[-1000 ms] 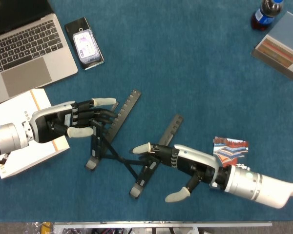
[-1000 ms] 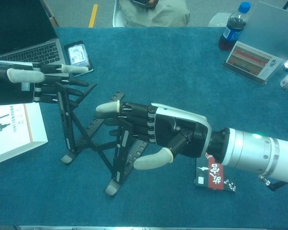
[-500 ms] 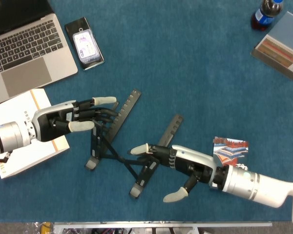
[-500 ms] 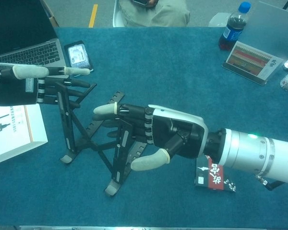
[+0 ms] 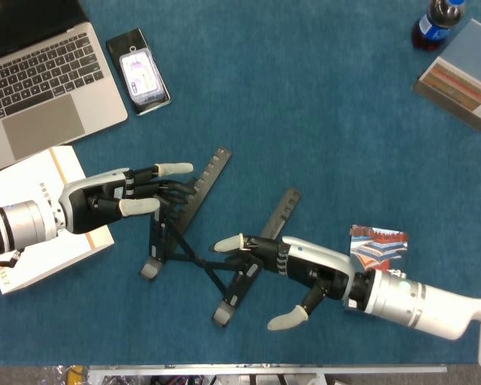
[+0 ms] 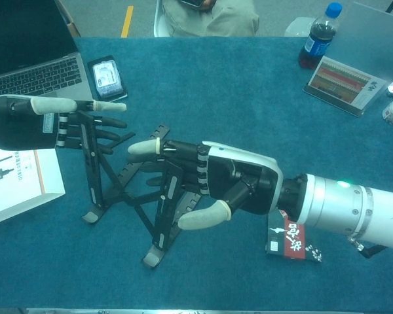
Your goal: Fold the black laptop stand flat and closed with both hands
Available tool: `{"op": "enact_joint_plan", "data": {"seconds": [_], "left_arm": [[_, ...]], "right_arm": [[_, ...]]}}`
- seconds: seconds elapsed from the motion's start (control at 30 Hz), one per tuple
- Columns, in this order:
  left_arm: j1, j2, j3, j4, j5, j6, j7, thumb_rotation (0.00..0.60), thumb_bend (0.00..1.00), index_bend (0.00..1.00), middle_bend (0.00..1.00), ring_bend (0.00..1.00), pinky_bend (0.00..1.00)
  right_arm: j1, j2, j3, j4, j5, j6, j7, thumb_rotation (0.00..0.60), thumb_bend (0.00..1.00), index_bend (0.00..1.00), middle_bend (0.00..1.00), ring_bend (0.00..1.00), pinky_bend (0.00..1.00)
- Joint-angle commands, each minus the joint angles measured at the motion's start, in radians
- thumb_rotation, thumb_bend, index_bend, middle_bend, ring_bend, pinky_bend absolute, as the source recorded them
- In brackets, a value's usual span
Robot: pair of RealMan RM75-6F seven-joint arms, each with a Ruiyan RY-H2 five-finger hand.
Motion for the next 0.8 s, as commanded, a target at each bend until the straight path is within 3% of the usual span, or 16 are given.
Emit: {"op": "enact_joint_plan", "data": {"seconds": [0.03,0.2,0.8], "left_arm": [[0.001,-0.005,0.004,0.005,-0.001,0.002,0.000,0.476,0.25,0.05,0.17,0.14,0.18],[0.008,-0.014,0.018,0.018,-0.004,0.005,0.002,0.417,0.25,0.05,0.17,0.14,0.18],[0.063,-0.018,0.060,0.056,-0.014,0.057,-0.004,0.405,0.25,0.05,0.17,0.14,0.18]], "right_arm": [[0.000,0.000,0.000,0.001,0.000,0.001,0.000,0.600,0.07,0.13,0.08,0.00,0.05],[-0.001,0.000,-0.002,0.001,-0.001,0.004,0.003,0.600,0.07,0.13,0.08,0.00,0.05],[-0.005,0.011,-0.013,-0.001,-0.006,0.016,0.008,0.600,0.07,0.13,0.08,0.00,0.05]]}}
